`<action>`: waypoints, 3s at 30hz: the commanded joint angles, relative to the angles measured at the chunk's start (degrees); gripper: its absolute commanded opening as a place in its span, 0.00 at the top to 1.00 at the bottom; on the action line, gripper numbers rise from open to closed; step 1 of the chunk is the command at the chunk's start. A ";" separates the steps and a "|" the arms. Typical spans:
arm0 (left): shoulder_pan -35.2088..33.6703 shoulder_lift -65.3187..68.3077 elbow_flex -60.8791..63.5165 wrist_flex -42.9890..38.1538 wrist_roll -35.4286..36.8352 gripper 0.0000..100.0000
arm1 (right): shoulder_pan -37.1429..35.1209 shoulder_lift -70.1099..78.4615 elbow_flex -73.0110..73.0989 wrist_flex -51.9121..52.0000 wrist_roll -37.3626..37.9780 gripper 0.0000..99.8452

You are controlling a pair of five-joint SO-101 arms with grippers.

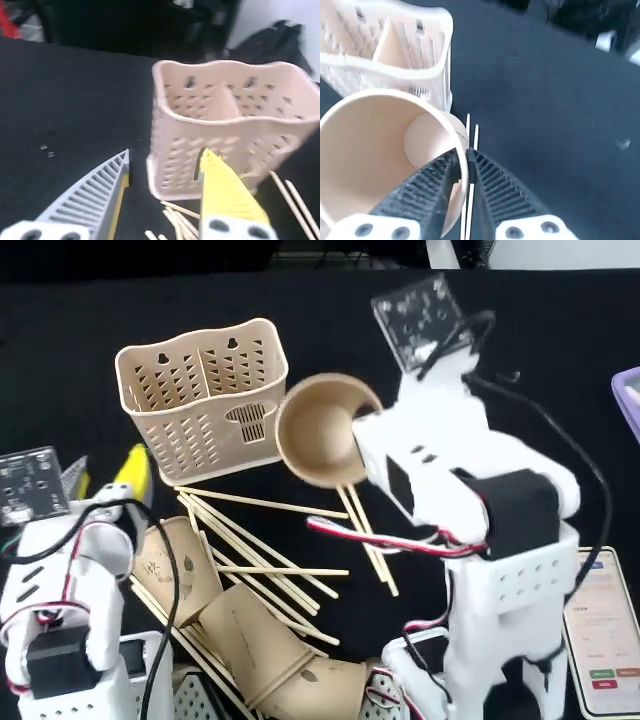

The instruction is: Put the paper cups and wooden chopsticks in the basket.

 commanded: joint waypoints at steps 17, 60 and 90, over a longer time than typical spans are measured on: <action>-2.33 2.02 10.33 -4.48 0.53 0.77 | -8.53 22.46 -25.36 -16.70 -5.98 0.99; -1.98 1.93 15.34 -4.40 0.53 0.77 | -10.37 29.49 -35.82 1.49 -6.68 0.75; 5.32 2.55 16.57 -3.25 0.53 0.77 | -10.46 -18.86 48.57 -5.01 38.24 0.75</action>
